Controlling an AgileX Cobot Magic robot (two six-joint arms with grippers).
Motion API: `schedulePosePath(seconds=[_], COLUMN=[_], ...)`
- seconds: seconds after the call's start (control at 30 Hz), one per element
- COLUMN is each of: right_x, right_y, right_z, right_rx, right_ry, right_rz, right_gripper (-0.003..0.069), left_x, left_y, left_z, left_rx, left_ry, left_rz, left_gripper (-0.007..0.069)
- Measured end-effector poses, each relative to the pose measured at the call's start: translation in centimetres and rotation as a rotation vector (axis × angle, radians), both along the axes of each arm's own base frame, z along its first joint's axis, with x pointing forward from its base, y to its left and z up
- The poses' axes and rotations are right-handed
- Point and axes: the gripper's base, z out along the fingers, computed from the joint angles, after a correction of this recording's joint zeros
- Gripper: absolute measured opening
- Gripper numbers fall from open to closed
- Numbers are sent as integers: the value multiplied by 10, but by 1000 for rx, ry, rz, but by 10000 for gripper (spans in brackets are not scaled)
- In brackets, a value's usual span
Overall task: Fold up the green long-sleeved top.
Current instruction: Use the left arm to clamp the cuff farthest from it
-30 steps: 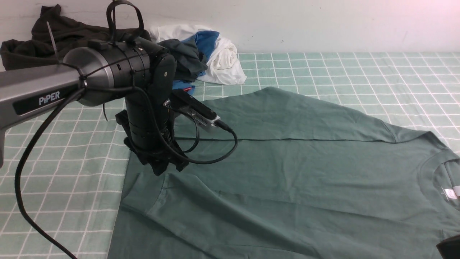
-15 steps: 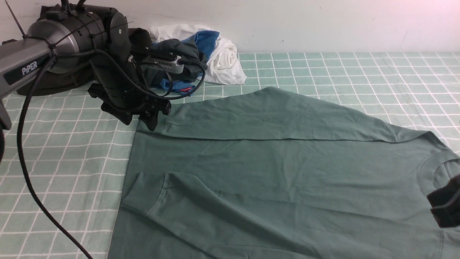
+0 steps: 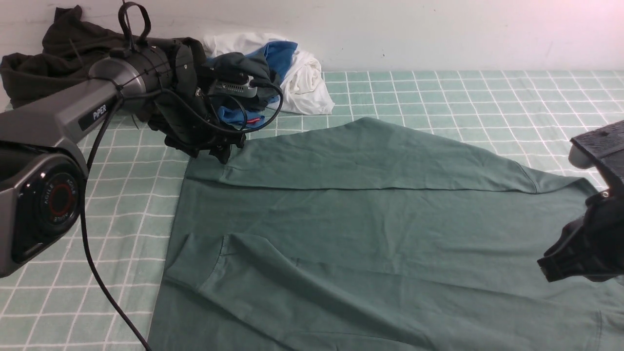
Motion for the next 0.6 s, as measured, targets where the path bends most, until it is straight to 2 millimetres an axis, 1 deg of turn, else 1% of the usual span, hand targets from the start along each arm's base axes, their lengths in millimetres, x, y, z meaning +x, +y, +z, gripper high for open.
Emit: schedulePosePath(seconds=[0.1, 0.2, 0.33, 0.47, 0.57, 0.6], right_x=[1, 2, 2, 4, 4, 4], right_y=[0, 0, 1, 1, 1, 1], right_z=[-2, -3, -3, -2, -2, -2], right_rx=[-2, -3, -2, 1, 2, 2], right_ry=[8, 12, 9, -6, -12, -12], right_rz=[0, 0, 0, -1, -1, -2], right_gripper=[-14, -14, -14, -14, -14, -14], left_x=[1, 1, 0, 1, 1, 1], left_y=[0, 4, 8, 7, 4, 3], left_z=[-4, -6, 1, 7, 1, -4], left_rx=[1, 39, 93, 80, 53, 43], left_ry=[1, 19, 42, 36, 57, 70], left_rz=[3, -3, -12, -9, -4, -2], left_gripper=[430, 430, 430, 430, 430, 430])
